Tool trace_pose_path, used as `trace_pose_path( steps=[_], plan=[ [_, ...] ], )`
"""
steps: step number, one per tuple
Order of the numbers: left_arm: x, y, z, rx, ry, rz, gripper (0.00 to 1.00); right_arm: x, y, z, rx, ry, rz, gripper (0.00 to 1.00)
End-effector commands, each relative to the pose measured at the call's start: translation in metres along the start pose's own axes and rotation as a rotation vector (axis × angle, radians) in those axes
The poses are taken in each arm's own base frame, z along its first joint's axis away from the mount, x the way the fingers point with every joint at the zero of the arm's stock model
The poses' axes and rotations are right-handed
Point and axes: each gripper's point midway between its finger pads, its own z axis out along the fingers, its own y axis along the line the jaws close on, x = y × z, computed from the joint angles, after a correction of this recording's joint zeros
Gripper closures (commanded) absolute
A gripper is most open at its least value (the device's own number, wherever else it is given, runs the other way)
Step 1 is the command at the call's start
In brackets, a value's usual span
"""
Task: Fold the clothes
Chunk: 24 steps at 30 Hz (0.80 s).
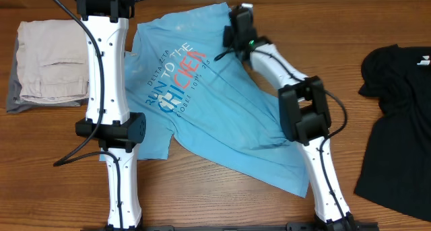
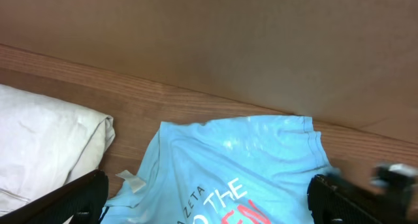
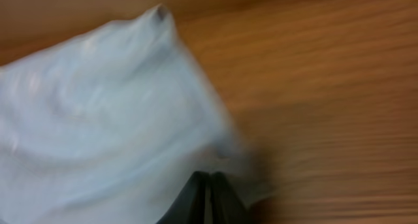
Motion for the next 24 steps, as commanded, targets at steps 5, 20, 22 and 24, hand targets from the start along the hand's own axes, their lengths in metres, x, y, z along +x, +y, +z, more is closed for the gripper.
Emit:
trace_pose_path(
  steps=[5, 20, 22, 24],
  plan=[
    [0.003, 0.0, 0.005, -0.007, 0.008, -0.007, 0.0, -0.137, -0.059, -0.149, 0.07, -0.066, 0.066, 0.38],
    [0.003, 0.0, 0.005, -0.007, 0.008, -0.007, 0.0, -0.041, -0.103, -0.283, 0.081, 0.481, 0.109, 0.44],
    [0.003, 0.0, 0.005, -0.007, 0.008, -0.007, 0.0, -0.033, -0.098, -0.284, 0.056, 0.514, 0.118, 0.45],
    [0.003, 0.0, 0.005, -0.007, 0.008, -0.007, 0.0, -0.025, -0.098, -0.291, 0.049, 0.544, 0.124, 0.45]
  ],
)
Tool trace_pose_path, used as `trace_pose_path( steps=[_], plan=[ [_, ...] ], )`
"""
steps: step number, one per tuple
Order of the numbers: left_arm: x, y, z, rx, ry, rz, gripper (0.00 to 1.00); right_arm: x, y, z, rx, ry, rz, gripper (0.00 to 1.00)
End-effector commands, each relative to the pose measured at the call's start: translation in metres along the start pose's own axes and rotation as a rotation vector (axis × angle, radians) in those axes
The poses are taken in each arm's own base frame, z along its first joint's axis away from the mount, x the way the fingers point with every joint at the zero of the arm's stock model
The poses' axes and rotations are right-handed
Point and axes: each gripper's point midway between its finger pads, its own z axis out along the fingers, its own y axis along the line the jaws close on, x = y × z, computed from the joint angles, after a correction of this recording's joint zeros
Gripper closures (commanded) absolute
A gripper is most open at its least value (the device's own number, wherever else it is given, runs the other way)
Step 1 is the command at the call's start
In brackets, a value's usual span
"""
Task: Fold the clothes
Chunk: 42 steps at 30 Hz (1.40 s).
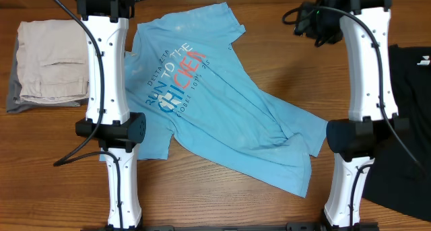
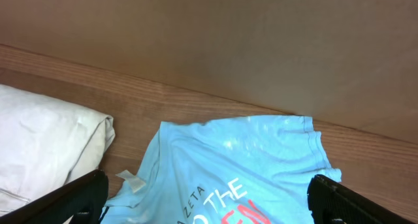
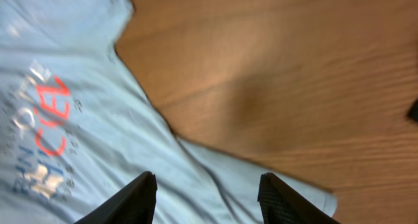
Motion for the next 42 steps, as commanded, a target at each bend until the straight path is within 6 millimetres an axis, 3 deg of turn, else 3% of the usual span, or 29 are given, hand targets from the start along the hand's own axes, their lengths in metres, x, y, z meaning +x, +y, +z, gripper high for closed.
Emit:
trace_pose_path(
  steps=[1, 7, 11, 14, 21, 24, 27, 38, 42],
  plan=[
    [0.003, 0.0, 0.005, -0.007, 0.008, -0.007, 0.0, 0.019, 0.005, -0.002, -0.035, 0.06, -0.012, 0.45],
    [0.003, 0.0, 0.005, -0.007, 0.008, -0.007, 0.0, 0.077, -0.019, -0.027, 0.014, 0.142, 0.0, 0.39],
    [0.003, 0.0, 0.005, -0.007, 0.008, -0.007, 0.0, 0.123, -0.041, -0.02, 0.091, 0.23, 0.0, 0.44],
    [0.003, 0.0, 0.005, -0.007, 0.007, -0.007, 0.0, 0.15, -0.053, 0.005, 0.116, 0.3, 0.005, 0.51],
    [0.003, 0.0, 0.005, -0.007, 0.008, -0.007, 0.0, 0.19, -0.053, 0.094, 0.062, 0.357, -0.008, 0.61],
    [0.003, 0.0, 0.005, -0.007, 0.008, -0.007, 0.0, 0.197, -0.053, 0.121, 0.042, 0.326, -0.019, 0.62],
    [0.003, 0.0, 0.005, -0.007, 0.008, -0.007, 0.0, 0.198, -0.053, 0.134, 0.022, 0.299, -0.052, 0.63],
    [0.003, 0.0, 0.005, -0.008, 0.008, -0.008, 0.0, 0.195, -0.036, 0.14, -0.083, 0.274, -0.155, 0.62],
    [0.003, 0.0, 0.005, -0.007, 0.008, -0.007, 0.0, 0.197, -0.039, 0.145, -0.075, 0.265, -0.181, 0.61]
  ],
)
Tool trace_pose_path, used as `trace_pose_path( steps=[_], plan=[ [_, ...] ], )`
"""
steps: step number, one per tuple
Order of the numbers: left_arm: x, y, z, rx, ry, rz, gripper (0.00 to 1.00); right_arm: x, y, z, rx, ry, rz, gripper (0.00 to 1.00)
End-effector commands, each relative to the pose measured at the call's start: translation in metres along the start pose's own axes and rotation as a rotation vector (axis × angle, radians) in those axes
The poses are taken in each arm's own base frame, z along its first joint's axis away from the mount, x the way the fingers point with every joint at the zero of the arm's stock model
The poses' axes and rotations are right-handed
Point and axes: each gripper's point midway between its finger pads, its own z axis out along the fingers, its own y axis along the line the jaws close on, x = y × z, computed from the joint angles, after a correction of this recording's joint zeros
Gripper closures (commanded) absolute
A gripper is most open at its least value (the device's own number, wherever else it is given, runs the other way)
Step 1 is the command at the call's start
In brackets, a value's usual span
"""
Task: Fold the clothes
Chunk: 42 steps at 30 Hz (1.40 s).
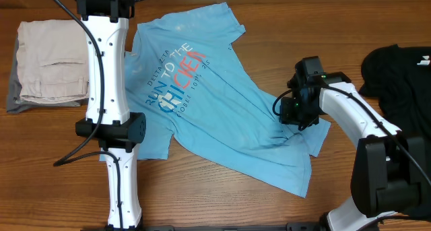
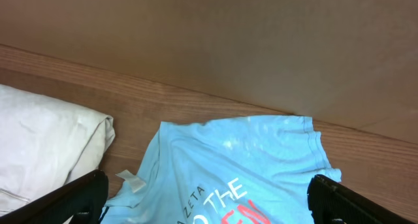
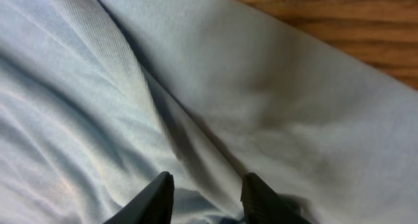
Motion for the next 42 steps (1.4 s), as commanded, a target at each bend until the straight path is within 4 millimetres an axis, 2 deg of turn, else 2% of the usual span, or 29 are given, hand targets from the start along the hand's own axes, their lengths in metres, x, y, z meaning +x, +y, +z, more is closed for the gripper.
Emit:
trace_pose_path(
  steps=[1, 6, 13, 19, 24, 29, 31, 34, 42],
  plan=[
    [0.003, 0.0, 0.005, -0.007, 0.008, -0.007, 0.0, 0.006, 0.002, 0.003, -0.009, -0.004, -0.066, 0.61],
    [0.003, 0.0, 0.005, -0.007, 0.008, -0.007, 0.0, 0.01, 0.005, 0.011, -0.046, -0.002, -0.084, 0.57],
    [0.003, 0.0, 0.005, -0.007, 0.008, -0.007, 0.0, 0.007, 0.008, 0.011, -0.061, -0.014, -0.107, 0.58],
    [0.003, 0.0, 0.005, -0.007, 0.008, -0.007, 0.0, 0.005, 0.007, 0.022, -0.064, -0.04, -0.112, 0.59],
    [0.003, 0.0, 0.005, -0.007, 0.008, -0.007, 0.0, 0.001, 0.004, 0.022, -0.046, -0.055, -0.113, 0.67],
    [0.003, 0.0, 0.005, -0.007, 0.008, -0.007, 0.0, -0.001, 0.003, 0.021, -0.038, -0.063, -0.114, 0.9],
    [0.003, 0.0, 0.005, -0.007, 0.008, -0.007, 0.0, -0.005, 0.005, 0.017, -0.04, -0.07, -0.115, 0.96],
    [0.003, 0.0, 0.005, -0.007, 0.008, -0.007, 0.0, -0.015, 0.007, 0.008, -0.036, -0.094, -0.118, 0.96],
    [0.003, 0.0, 0.005, -0.007, 0.008, -0.007, 0.0, -0.051, -0.015, -0.011, 0.127, -0.218, -0.117, 0.96]
  ],
)
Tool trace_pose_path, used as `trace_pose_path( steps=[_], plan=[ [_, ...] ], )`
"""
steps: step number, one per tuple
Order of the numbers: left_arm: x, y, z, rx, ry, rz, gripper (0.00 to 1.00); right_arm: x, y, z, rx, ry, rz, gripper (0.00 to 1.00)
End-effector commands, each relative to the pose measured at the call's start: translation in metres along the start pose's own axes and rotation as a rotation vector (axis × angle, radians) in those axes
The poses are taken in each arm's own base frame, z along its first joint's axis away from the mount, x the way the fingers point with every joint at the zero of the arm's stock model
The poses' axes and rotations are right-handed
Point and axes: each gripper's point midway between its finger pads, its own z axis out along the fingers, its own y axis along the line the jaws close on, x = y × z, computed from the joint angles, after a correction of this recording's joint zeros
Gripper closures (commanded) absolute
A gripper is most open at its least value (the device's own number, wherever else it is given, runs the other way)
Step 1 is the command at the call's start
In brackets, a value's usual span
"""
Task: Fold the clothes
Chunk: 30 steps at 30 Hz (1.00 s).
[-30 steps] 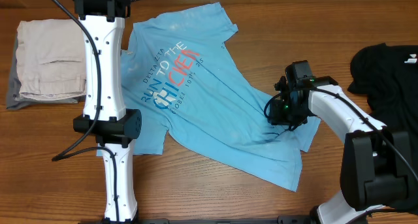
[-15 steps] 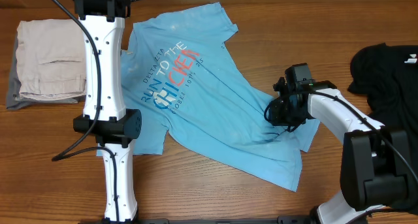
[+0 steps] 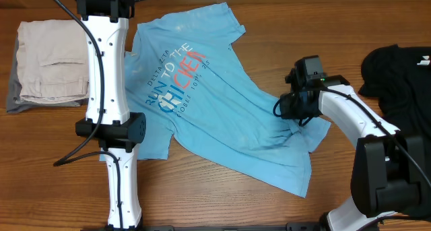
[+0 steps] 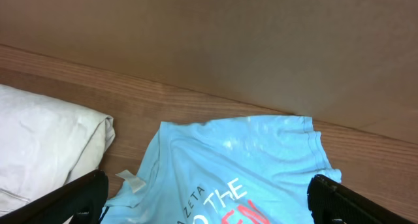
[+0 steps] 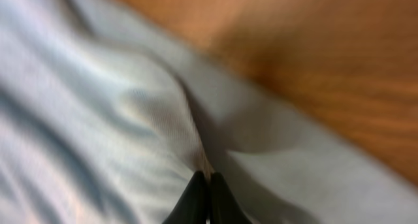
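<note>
A light blue T-shirt point(image 3: 202, 89) with "RUN TO THE CHICKEN" print lies spread at an angle on the wooden table point(image 3: 222, 197). My right gripper point(image 3: 294, 111) is down on the shirt's right side. In the right wrist view it point(image 5: 204, 181) is shut on a pinched ridge of blue cloth point(image 5: 163, 119). My left gripper point(image 4: 206, 208) hangs open high over the shirt's far end point(image 4: 241, 152), its dark fingers point(image 4: 85, 191) at the lower corners of that view, holding nothing.
Folded beige trousers point(image 3: 50, 62) lie on a grey garment at the far left. A black garment point(image 3: 397, 123) lies heaped at the right edge. A brown wall point(image 4: 228, 41) closes the table's far side. The left arm's column point(image 3: 111, 89) stands along the shirt's left edge.
My right gripper, then open over creases at the shirt's right side, is now shut on a pinch of that cloth. The left arm has not moved.
My right gripper was first shut on the shirt's far sleeve. Then it was open and raised at the far right, the sleeve lying flat. Later it stood open, low over the shirt's right side, where it now grips the cloth. The left gripper stayed open throughout.
</note>
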Motion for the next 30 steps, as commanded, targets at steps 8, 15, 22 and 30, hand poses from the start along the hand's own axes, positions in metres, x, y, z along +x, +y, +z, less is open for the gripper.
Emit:
trace_pose_path(
  steps=[8, 15, 22, 30],
  plan=[
    [0.003, 0.0, 0.005, -0.007, 0.008, -0.007, 0.0, -0.042, -0.031, -0.014, 0.203, -0.171, -0.005, 0.96],
    [0.003, 0.0, 0.005, -0.007, 0.008, -0.007, 0.0, -0.068, -0.032, -0.018, 0.216, -0.28, -0.018, 0.9],
    [0.003, 0.0, 0.005, -0.007, 0.008, -0.007, 0.0, -0.082, -0.041, -0.018, 0.261, -0.351, -0.014, 0.9],
    [0.003, 0.0, 0.005, -0.007, 0.008, -0.007, 0.0, -0.085, -0.043, -0.019, 0.235, -0.343, -0.008, 0.9]
  ],
)
